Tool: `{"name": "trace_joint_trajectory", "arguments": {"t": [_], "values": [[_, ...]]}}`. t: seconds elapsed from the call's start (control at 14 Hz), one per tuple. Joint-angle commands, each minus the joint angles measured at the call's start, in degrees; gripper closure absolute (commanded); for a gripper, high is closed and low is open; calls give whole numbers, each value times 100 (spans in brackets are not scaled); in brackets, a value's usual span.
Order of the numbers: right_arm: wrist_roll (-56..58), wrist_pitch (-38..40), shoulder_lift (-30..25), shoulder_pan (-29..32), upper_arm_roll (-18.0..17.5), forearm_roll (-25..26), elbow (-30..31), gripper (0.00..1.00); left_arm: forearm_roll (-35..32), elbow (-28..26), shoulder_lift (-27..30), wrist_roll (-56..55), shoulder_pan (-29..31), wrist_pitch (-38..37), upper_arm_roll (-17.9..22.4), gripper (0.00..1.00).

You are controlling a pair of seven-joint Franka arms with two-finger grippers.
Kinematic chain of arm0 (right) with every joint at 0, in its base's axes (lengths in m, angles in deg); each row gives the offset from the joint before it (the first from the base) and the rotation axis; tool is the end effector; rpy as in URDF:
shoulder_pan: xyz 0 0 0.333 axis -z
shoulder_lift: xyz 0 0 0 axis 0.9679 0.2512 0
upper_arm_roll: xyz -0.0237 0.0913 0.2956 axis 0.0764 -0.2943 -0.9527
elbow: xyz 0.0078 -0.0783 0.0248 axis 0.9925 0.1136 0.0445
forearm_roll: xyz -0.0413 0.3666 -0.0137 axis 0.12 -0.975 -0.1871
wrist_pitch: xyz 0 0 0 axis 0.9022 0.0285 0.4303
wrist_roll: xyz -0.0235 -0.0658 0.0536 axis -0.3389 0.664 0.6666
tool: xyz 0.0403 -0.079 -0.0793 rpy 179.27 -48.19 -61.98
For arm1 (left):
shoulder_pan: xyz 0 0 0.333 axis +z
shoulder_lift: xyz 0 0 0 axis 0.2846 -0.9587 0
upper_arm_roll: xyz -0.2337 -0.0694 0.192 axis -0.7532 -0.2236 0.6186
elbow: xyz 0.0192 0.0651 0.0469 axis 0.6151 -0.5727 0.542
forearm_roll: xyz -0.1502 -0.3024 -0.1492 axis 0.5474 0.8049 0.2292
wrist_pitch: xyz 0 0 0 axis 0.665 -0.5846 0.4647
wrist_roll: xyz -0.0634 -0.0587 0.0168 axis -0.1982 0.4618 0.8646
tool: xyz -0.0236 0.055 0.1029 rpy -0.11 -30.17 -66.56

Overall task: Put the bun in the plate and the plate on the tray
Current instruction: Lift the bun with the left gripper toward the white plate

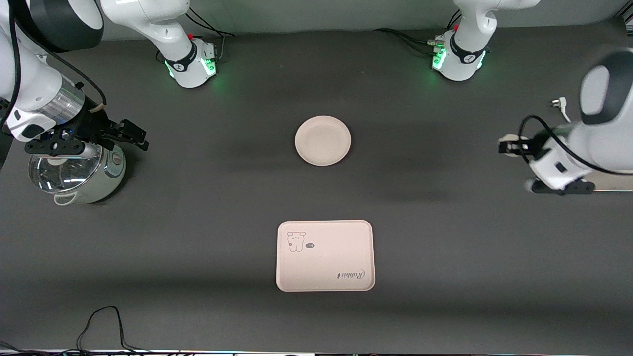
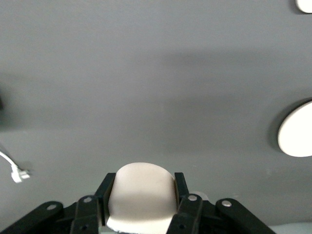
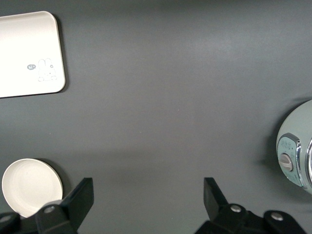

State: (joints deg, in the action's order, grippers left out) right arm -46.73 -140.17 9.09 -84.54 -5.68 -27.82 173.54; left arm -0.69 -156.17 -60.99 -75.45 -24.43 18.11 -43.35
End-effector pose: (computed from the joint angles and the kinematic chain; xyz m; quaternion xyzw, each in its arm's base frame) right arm 0.4914 0.0608 0.5333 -0.9979 0.0480 -0.0048 0.0424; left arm 0.5323 -0.0821 0.4884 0.9816 0.0010 -0.1902 0.0149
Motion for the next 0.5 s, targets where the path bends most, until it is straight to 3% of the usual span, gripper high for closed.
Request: {"name": "trace_joint_trajectory", "arguments": {"t": [0.0,0.21,0.43], "values": [[-8,82,-53,-66,43,-137,38,0,379,-373,349,-1218,-650,110,-166,46],[-26,47,-44,-258,43,-302,47,0,495,-417,200,-2703,-1283,767,-649,46],[-17,134,-123,-286,52,-365,213,0,609,-775,-55,-3961,-1837,2004,-1045,46]]}}
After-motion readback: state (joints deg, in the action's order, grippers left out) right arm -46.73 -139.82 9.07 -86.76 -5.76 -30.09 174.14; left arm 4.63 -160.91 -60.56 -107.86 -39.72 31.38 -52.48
